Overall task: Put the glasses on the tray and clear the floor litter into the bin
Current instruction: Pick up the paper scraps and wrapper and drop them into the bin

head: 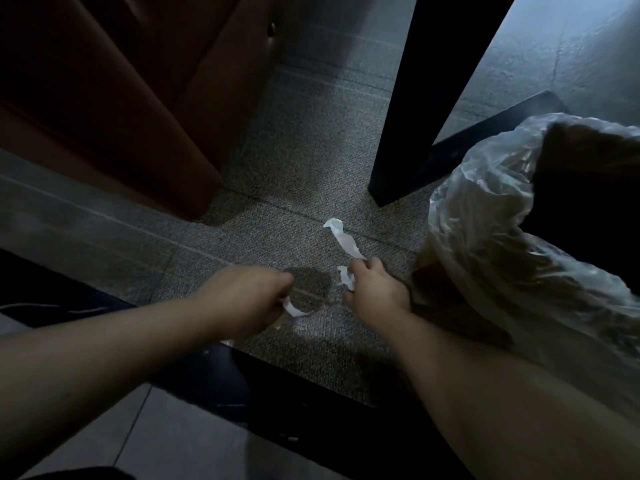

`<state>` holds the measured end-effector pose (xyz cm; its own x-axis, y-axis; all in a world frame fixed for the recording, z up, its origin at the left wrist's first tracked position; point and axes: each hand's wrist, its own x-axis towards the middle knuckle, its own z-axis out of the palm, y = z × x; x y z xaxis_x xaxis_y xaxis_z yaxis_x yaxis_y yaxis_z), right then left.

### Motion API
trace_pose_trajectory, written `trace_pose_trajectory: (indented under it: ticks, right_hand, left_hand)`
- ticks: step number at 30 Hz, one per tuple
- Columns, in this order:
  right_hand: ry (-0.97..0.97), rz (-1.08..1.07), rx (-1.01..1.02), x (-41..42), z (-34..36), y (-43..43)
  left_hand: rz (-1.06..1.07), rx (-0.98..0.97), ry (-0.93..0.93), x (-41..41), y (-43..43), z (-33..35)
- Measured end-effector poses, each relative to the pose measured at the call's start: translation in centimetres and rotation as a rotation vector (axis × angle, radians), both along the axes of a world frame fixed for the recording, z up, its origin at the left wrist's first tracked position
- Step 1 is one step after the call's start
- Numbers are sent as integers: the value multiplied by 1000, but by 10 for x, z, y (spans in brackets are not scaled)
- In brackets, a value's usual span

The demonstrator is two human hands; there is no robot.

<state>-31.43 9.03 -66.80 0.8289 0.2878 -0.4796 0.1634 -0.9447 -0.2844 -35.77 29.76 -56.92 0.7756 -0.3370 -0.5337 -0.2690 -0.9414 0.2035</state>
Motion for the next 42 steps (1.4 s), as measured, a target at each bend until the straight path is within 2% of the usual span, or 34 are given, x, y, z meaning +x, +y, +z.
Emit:
trace_pose_trajectory:
  ticks: [4, 8, 10, 13, 15, 19, 24, 28, 30, 32, 36, 39, 42]
  right_hand:
    - [36, -58, 28, 2, -1, -4]
    - [46, -184, 108, -11, 7, -19]
    - [44, -178, 137, -22, 11, -26]
    - [86, -114, 143, -36, 15, -34]
    - [111, -91, 140, -43, 19, -39]
    - [140, -105, 184, -55, 30, -51]
    - [128, -115, 189, -60, 37, -63]
    - [93, -138, 230, -54, 52, -55]
    - [83, -19, 222, -51, 66, -41]
    - [54, 188, 200, -48, 87, -24]
    - [-124, 448, 268, -30, 146, 2]
    - [-257, 510, 336, -8, 198, 10]
    - [-375, 511, 301, 12, 238, -4]
  left_hand:
    - [24, -17, -51, 29, -3, -1]
    - [65, -48, -117, 63, -23, -33]
    - [86, -74, -110, 72, -34, -53]
    - [3, -57, -61, 78, -47, -78]
    - [-24, -34, -99, 83, -54, -87]
    - [17, 5, -161, 97, -65, -92]
    - [-54, 124, -112, 103, -68, -87]
    - [-51, 100, -144, 90, -64, -72]
    - [-19, 51, -195, 81, -60, -56]
    - [-4, 16, -262, 73, -51, -34]
    - [-43, -71, -424, 65, -26, 16]
    - [-45, -103, -513, 70, -16, 61]
    - [-70, -103, -619, 80, -17, 105]
